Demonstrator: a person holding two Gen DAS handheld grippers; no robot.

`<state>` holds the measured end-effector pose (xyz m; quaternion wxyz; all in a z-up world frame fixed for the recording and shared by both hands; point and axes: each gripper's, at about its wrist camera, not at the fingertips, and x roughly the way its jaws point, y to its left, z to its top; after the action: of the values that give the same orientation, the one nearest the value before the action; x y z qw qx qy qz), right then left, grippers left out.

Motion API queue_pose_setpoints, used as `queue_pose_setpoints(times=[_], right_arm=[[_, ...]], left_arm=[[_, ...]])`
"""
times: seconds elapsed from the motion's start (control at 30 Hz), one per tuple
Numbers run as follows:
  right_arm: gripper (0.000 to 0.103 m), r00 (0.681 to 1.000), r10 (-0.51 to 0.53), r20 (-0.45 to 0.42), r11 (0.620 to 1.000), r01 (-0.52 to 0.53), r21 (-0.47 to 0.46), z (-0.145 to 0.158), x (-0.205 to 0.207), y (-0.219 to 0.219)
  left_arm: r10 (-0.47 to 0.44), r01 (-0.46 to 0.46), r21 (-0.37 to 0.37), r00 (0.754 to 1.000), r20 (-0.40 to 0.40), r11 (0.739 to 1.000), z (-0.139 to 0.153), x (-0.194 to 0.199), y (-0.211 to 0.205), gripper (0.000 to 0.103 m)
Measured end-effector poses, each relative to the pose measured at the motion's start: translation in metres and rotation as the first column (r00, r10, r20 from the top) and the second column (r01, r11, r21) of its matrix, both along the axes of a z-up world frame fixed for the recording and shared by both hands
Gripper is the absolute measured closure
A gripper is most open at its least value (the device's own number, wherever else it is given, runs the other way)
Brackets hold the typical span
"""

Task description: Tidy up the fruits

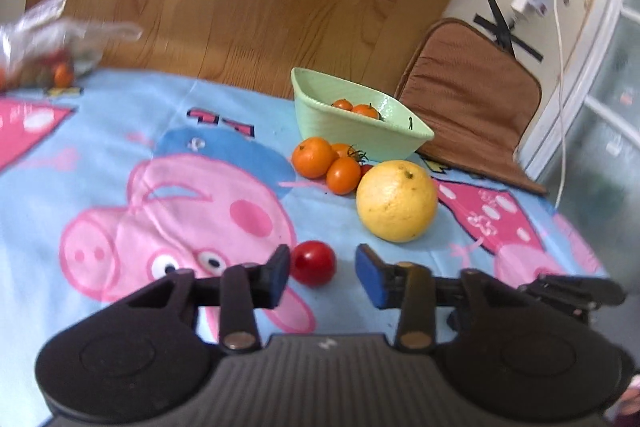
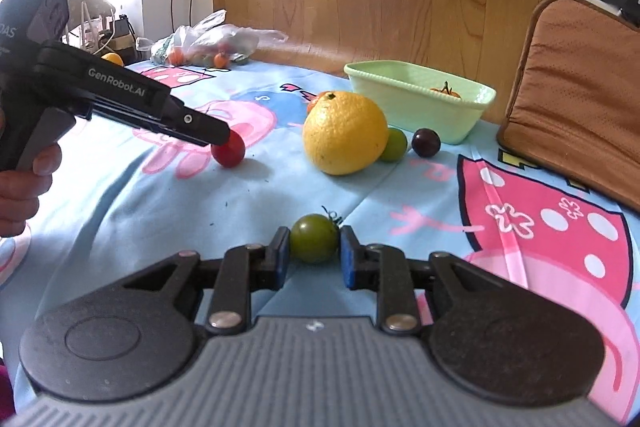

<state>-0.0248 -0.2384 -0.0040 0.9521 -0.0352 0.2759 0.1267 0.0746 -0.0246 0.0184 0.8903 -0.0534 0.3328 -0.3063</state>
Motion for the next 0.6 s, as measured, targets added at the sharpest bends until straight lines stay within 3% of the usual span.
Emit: queue_pose_setpoints(times=[0.17,0.23,0.3,0.6], right_arm=[[0.074,1.000,-0.004,0.002,1.000,0.004,-0.003,0.000,-0.002,0.000],[0.072,1.000,-0.006,0.001,1.000,0.006,0.000,-0.001,-0.002,-0.001],[0.068,1.000,-0.015,-0.001,1.000,0.015,0.004,-0.001,-0.002,-0.001],[0.068,1.000,-0.017,-0.001,1.000,0.017,0.006,0.000,-0.004,-0.001]], left_arm=[[-0.010,0.008,0.084,1.000,0.030,0.996,-0.003,-0.002,-0.014,0.060],[-0.008,0.006,0.099,1.000,0.029,0.995,-0.006,0.000,-0.017,0.063],[-0.003,0.001,0.112,1.000,0.026,0.994,-0.010,0.001,-0.018,0.073],[-0.040,0.038,0.046,0.998,0.051,0.998,-0.010,-0.019,-0.018,0.073]])
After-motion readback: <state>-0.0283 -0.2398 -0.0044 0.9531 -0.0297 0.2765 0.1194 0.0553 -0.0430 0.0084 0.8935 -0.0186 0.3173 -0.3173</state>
